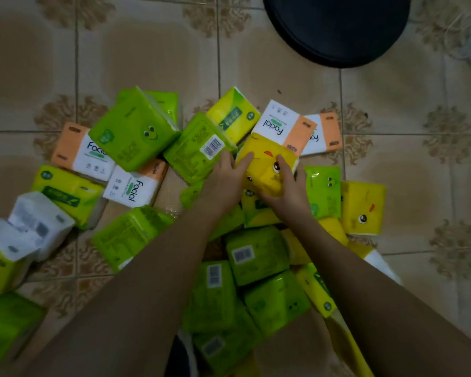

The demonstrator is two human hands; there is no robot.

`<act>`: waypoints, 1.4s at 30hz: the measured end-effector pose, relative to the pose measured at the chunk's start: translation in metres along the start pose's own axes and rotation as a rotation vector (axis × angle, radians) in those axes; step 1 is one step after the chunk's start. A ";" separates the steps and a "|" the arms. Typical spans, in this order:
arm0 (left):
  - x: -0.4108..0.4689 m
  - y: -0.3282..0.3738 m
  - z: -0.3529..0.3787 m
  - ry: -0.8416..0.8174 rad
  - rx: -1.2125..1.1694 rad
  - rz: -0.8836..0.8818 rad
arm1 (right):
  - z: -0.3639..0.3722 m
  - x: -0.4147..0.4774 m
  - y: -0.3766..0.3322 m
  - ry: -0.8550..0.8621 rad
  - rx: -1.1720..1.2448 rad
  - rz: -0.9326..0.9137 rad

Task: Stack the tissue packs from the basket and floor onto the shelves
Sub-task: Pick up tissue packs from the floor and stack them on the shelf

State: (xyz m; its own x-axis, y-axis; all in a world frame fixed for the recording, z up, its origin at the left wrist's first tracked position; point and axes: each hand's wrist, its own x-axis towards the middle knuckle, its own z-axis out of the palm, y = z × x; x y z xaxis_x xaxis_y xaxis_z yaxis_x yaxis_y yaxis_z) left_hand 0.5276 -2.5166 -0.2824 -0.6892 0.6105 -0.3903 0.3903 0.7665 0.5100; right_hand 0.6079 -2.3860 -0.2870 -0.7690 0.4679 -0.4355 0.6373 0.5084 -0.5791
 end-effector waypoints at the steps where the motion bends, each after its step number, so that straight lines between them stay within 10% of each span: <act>1: -0.002 0.002 0.000 0.000 -0.067 -0.001 | 0.000 -0.001 -0.001 0.007 0.041 0.004; 12: -0.110 0.054 -0.090 0.083 -0.350 -0.175 | -0.067 -0.098 -0.077 0.008 0.124 -0.095; 23: -0.306 0.079 -0.278 0.603 -0.270 -0.107 | -0.150 -0.244 -0.277 0.020 0.215 -0.640; 32: -0.555 0.046 -0.352 1.155 -0.452 -0.292 | -0.101 -0.429 -0.424 -0.106 0.266 -1.115; 42: -0.838 0.012 -0.327 1.258 -0.289 -0.627 | 0.000 -0.665 -0.518 -0.489 0.273 -1.525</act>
State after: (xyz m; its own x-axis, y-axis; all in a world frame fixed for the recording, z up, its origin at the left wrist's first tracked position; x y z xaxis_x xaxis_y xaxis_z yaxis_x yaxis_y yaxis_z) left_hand 0.9104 -3.0844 0.3017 -0.8300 -0.5023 0.2425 -0.2046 0.6787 0.7053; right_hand 0.7891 -2.9609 0.3024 -0.6198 -0.6118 0.4915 -0.6763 0.0988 -0.7299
